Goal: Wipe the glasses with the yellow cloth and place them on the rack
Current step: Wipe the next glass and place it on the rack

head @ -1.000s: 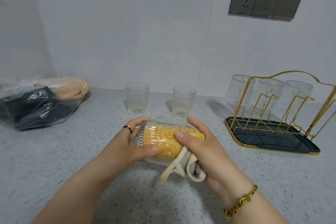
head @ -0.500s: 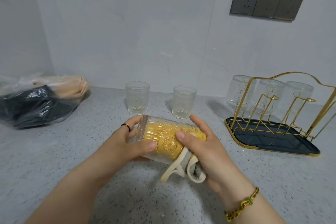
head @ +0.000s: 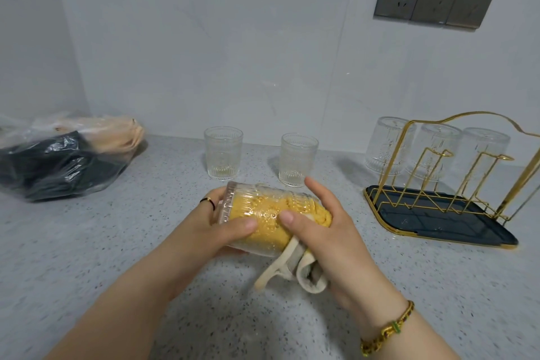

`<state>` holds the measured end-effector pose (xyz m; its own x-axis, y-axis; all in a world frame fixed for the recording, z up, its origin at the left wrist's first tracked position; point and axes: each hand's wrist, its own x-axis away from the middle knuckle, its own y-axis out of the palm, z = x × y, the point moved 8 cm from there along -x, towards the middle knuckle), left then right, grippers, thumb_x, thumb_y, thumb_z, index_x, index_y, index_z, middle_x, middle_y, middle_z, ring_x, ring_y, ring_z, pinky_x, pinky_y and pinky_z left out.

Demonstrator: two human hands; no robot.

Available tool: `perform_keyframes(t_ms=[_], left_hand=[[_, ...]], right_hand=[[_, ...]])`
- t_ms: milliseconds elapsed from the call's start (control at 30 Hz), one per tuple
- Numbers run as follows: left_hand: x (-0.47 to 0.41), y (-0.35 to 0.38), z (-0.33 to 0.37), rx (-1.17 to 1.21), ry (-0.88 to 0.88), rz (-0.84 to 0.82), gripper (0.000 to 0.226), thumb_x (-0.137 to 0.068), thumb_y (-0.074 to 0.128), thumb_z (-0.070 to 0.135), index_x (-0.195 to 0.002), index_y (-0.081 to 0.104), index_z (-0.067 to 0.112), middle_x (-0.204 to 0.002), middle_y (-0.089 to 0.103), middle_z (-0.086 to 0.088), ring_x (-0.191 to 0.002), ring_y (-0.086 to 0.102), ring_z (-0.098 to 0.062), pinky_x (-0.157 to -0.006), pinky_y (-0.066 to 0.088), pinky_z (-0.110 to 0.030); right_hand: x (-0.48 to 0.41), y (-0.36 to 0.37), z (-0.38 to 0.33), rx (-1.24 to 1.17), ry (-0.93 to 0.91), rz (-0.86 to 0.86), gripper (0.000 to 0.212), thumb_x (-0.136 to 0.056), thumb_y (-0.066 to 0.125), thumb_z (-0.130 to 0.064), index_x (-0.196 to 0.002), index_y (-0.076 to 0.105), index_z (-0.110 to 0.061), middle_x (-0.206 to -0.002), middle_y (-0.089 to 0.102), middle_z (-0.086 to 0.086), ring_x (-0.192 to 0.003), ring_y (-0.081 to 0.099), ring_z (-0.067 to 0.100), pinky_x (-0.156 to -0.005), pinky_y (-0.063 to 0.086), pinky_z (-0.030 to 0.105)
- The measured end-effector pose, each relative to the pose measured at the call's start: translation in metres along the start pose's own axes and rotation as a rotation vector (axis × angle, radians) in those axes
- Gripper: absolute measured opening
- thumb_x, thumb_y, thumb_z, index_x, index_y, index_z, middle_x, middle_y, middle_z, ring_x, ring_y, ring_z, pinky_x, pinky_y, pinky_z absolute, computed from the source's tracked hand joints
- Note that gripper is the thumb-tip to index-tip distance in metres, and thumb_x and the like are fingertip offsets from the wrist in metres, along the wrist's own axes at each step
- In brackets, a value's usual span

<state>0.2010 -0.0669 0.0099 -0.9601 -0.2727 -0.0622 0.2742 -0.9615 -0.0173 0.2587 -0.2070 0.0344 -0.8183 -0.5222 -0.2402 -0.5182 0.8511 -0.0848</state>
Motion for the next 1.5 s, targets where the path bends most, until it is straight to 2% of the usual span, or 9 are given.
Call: perform_keyframes(t_ms=[167, 300, 667, 767, 900, 1000, 1167, 1333, 1500], left_hand=[[0.002, -0.001, 0.000, 0.167, -0.049, 0.025, 0.051, -0.050, 0.081, 0.029, -0.096, 0.062, 0.015, -0.083, 0.074, -0.004, -0.067, 0.071, -0.014, -0.050, 0.056, -0.024], [0.002, 0.003, -0.004, 0.330, -0.093, 0.031, 0.035, -0.057, 0.058, 0.036, -0.085, 0.063, 0.015, -0.066, 0.073, -0.006, -0.056, 0.069, -0.018, -0.044, 0.055, -0.023], [0.000, -0.014, -0.003, 0.508, -0.004, 0.176, 0.041, -0.059, 0.061, 0.031, -0.096, 0.061, 0.015, -0.079, 0.075, -0.001, -0.070, 0.072, -0.014, -0.054, 0.058, -0.025], [0.001, -0.020, 0.004, 0.583, 0.080, 0.214, 0.068, -0.050, 0.083, 0.029, -0.110, 0.058, 0.012, -0.098, 0.074, -0.004, -0.085, 0.072, -0.015, -0.061, 0.058, -0.026], [0.002, -0.024, 0.010, 0.629, 0.199, 0.257, 0.113, -0.029, 0.089, 0.035, -0.131, 0.045, 0.009, -0.120, 0.065, -0.006, -0.104, 0.066, -0.018, -0.072, 0.057, -0.027], [0.003, -0.016, 0.013, 0.577, 0.254, 0.232, 0.110, -0.036, 0.087, 0.033, -0.133, 0.040, 0.008, -0.122, 0.062, -0.012, -0.107, 0.064, -0.023, -0.083, 0.056, -0.032], [0.003, -0.008, 0.001, 0.312, 0.159, 0.329, 0.065, -0.054, 0.080, 0.017, -0.111, 0.049, 0.026, -0.110, 0.062, -0.004, -0.100, 0.061, -0.019, -0.085, 0.047, -0.035], [0.004, 0.005, 0.001, -0.042, 0.100, 0.271, 0.051, -0.068, 0.077, 0.011, -0.096, 0.042, 0.034, -0.100, 0.058, 0.014, -0.073, 0.059, 0.007, -0.056, 0.045, -0.005], [0.007, 0.003, 0.004, -0.073, 0.132, 0.311, 0.047, -0.066, 0.080, 0.010, -0.097, 0.050, 0.027, -0.091, 0.058, 0.012, -0.082, 0.060, -0.004, -0.058, 0.043, -0.008]], right_hand=[[0.007, 0.016, -0.020, 0.195, -0.140, -0.114, 0.080, -0.066, 0.077, -0.020, -0.115, 0.028, -0.059, -0.097, 0.055, -0.015, -0.077, 0.059, -0.001, -0.063, 0.050, 0.013], [0.008, 0.020, -0.024, 0.422, -0.278, -0.125, 0.085, -0.066, 0.078, -0.022, -0.114, 0.022, -0.063, -0.092, 0.059, -0.007, -0.079, 0.059, 0.010, -0.072, 0.053, 0.029], [0.003, -0.019, -0.021, 0.021, -0.168, 0.262, 0.040, -0.073, 0.070, -0.011, -0.100, 0.057, -0.037, -0.087, 0.057, -0.019, -0.073, 0.060, -0.009, -0.066, 0.047, 0.007], [0.000, -0.034, 0.004, -0.275, 0.008, 0.411, 0.023, -0.077, 0.065, -0.018, -0.100, 0.062, -0.024, -0.082, 0.064, -0.001, -0.071, 0.063, 0.017, -0.061, 0.051, 0.027], [-0.001, -0.022, 0.029, -0.597, 0.209, 0.404, 0.025, -0.083, 0.058, -0.015, -0.107, 0.056, -0.007, -0.075, 0.062, 0.008, -0.046, 0.060, 0.009, -0.042, 0.048, 0.017], [-0.001, -0.005, 0.033, -0.601, 0.252, 0.304, 0.020, -0.083, 0.058, -0.013, -0.101, 0.055, -0.007, -0.069, 0.061, 0.007, -0.046, 0.060, 0.010, -0.042, 0.047, 0.016], [0.000, 0.000, 0.028, -0.519, 0.209, 0.276, 0.011, -0.080, 0.061, -0.009, -0.089, 0.060, -0.015, -0.071, 0.065, 0.004, -0.057, 0.062, 0.015, -0.054, 0.053, 0.024], [0.000, -0.016, 0.006, -0.329, 0.068, 0.325, 0.021, -0.080, 0.062, -0.007, -0.082, 0.059, -0.028, -0.060, 0.062, -0.007, -0.051, 0.057, 0.006, -0.052, 0.048, 0.022], [0.001, -0.017, 0.006, -0.404, 0.102, 0.330, 0.022, -0.082, 0.059, -0.005, -0.080, 0.059, -0.027, -0.061, 0.064, -0.007, -0.052, 0.060, 0.005, -0.054, 0.050, 0.023]])
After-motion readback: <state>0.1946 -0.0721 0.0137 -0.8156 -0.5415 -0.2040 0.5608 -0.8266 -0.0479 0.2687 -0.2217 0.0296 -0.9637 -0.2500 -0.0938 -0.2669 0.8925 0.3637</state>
